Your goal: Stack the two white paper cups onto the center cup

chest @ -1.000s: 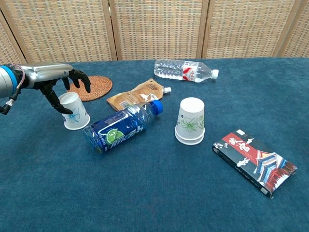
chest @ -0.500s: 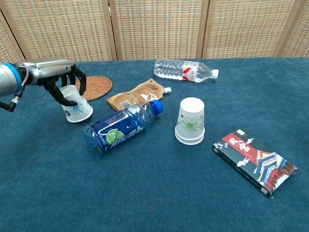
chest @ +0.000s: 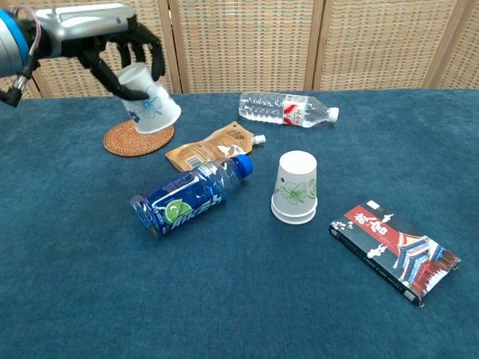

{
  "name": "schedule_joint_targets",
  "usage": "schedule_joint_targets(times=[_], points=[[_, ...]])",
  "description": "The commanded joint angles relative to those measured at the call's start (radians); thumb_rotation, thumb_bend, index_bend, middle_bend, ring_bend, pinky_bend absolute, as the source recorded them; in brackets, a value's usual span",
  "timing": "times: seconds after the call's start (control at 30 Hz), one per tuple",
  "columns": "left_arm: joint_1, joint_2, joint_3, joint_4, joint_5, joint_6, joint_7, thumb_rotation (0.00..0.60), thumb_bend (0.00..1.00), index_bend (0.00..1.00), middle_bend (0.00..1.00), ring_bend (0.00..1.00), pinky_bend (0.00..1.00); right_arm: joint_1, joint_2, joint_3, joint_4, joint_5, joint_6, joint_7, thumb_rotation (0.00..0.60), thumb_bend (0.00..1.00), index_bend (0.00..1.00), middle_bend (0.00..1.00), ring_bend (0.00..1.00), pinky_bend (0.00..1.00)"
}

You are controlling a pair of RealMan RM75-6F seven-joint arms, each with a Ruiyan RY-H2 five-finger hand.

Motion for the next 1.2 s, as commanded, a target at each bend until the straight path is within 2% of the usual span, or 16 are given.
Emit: schedule_joint_targets(times=[0.03,0.1,0.23,0.53,0.77,1.07,1.13,1.2], points=[[-0.1,0.072,-0.086,-0.205,-0.115,-0.052,0.137,0.6,0.34,0.53,0.38,0.42,0.43,-0.008,0.011,0.013,-0.007,0.01,0.005,0.013,0.6,0.0,0.07,0.0,0.0,0.0],[-0.161,0.055,-0.096,-0.253,-0.197,-0.094,0.213,0.6,0.34,0.53,0.38,0.42,0.43,-0.013,0.019,0.023,-0.009,0.022,0.003,0.028,0.6,0.0,0.07,0.0,0.0,0.0],[-0.242,0.012,-0.081,-0.278,-0.334,-0.089,0.351,0.6,0.35,0.53,0.38,0.42,0.43,-0.016,0.028,0.031,-0.01,0.032,-0.01,0.042,0.6,0.0,0.08,0.0,0.0,0.0],[-0.385,-0.129,-0.023,-0.207,-0.536,-0.041,0.526,0.6,0.36,0.54,0.38,0.42,0.43,-0.028,0.05,0.051,-0.022,0.05,-0.025,0.074,0.6,0.0,0.09,0.0,0.0,0.0],[-0.453,-0.223,0.003,-0.109,-0.601,-0.04,0.555,0.6,0.36,0.54,0.38,0.42,0.43,-0.033,0.06,0.052,-0.036,0.043,-0.041,0.07,0.6,0.0,0.1,0.0,0.0,0.0],[-0.489,-0.265,0.019,-0.063,-0.622,-0.023,0.563,0.6,0.36,0.54,0.38,0.42,0.43,-0.039,0.07,0.062,-0.036,0.043,-0.048,0.086,0.6,0.0,0.1,0.0,0.0,0.0],[-0.493,-0.272,0.02,-0.056,-0.622,-0.024,0.557,0.6,0.34,0.53,0.36,0.41,0.43,-0.041,0.071,0.065,-0.036,0.043,-0.046,0.09,0.6,0.0,0.1,0.0,0.0,0.0],[-0.498,-0.277,0.022,-0.052,-0.626,-0.035,0.548,0.6,0.26,0.49,0.31,0.37,0.41,-0.042,0.072,0.067,-0.036,0.041,-0.045,0.091,0.6,0.0,0.1,0.0,0.0,0.0]])
